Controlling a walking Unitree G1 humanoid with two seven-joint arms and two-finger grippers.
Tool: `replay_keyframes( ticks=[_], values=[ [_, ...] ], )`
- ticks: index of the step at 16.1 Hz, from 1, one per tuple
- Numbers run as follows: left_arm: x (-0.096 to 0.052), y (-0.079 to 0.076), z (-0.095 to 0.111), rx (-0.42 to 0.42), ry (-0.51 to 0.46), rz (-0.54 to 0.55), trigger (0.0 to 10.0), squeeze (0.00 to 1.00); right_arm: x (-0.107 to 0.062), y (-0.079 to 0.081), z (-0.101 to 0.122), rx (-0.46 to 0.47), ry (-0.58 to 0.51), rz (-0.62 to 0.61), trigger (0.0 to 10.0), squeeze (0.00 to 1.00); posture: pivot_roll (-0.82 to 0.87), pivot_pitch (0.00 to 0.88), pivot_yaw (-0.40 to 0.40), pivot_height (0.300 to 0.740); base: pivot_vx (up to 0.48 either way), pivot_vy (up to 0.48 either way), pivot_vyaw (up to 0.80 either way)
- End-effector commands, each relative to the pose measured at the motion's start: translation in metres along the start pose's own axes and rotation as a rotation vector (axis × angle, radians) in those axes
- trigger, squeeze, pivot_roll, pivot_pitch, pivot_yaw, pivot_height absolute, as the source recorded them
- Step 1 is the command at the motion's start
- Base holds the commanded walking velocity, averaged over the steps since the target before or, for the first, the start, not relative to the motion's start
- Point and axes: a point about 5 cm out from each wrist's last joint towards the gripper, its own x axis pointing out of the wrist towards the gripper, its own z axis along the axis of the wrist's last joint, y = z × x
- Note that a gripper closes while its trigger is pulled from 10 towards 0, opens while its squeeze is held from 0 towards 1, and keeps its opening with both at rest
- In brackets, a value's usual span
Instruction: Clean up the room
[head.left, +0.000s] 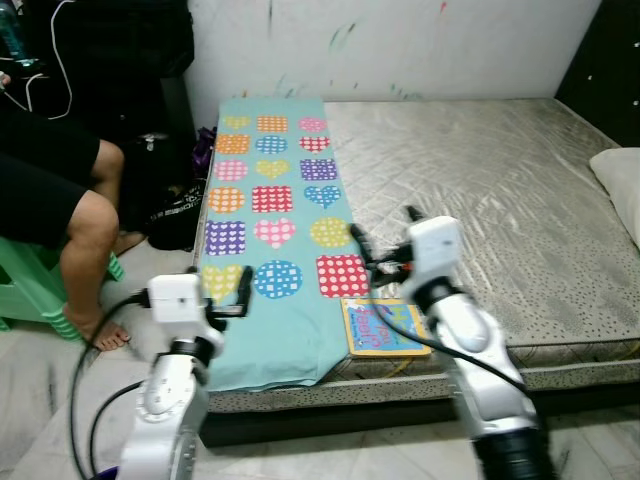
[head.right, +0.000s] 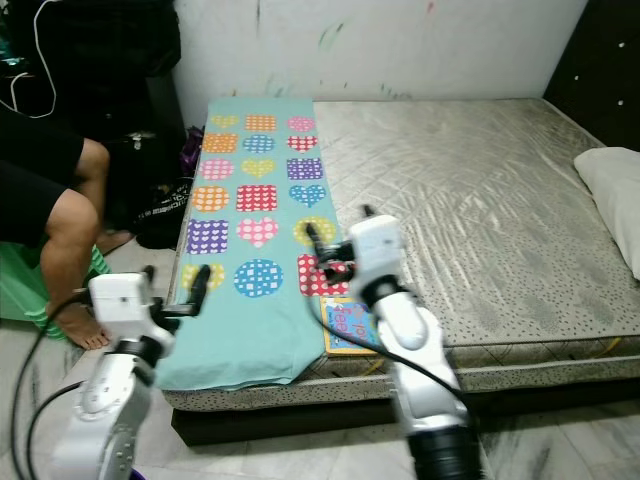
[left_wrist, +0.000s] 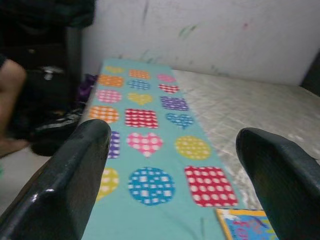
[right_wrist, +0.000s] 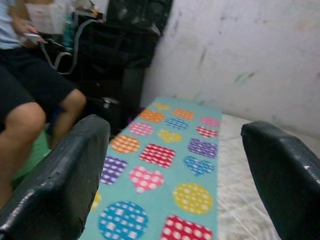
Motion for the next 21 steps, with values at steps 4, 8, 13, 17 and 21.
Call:
replay_keyframes(
  ticks=[4,8,13,17,21],
  values=[
    [-0.002,0.006,0.003,0.031,-0.003,0.001,10.0,0.00,-0.003,0.005,-0.005,-0.017,-0.003,0.004,10.0,0.00,-0.16,0.000,-0.006,0.740,0.000,0.000,0.00],
    [0.000,0.005,0.000,0.038,0.017,-0.033,10.0,0.00,-0.008,0.001,-0.010,-0.028,0.009,-0.013,10.0,0.00,-0.17,0.000,0.013,0.740,0.000,0.000,0.52],
    [-0.005,0.003,-0.002,0.039,0.033,-0.085,10.0,0.00,-0.016,0.005,-0.014,-0.017,0.021,-0.029,10.0,0.00,-0.18,0.000,0.028,0.740,0.000,0.000,0.00],
    [-0.005,-0.001,-0.003,0.039,0.046,-0.125,10.0,0.00,-0.023,0.001,-0.016,-0.024,0.028,-0.058,10.0,0.00,-0.20,0.000,0.049,0.740,0.259,0.000,0.00],
    [-0.006,-0.004,-0.003,0.040,0.057,-0.152,10.0,0.00,-0.028,0.001,-0.015,-0.026,0.027,-0.076,10.0,0.00,-0.20,0.000,0.061,0.740,0.292,0.000,0.00]
  ],
)
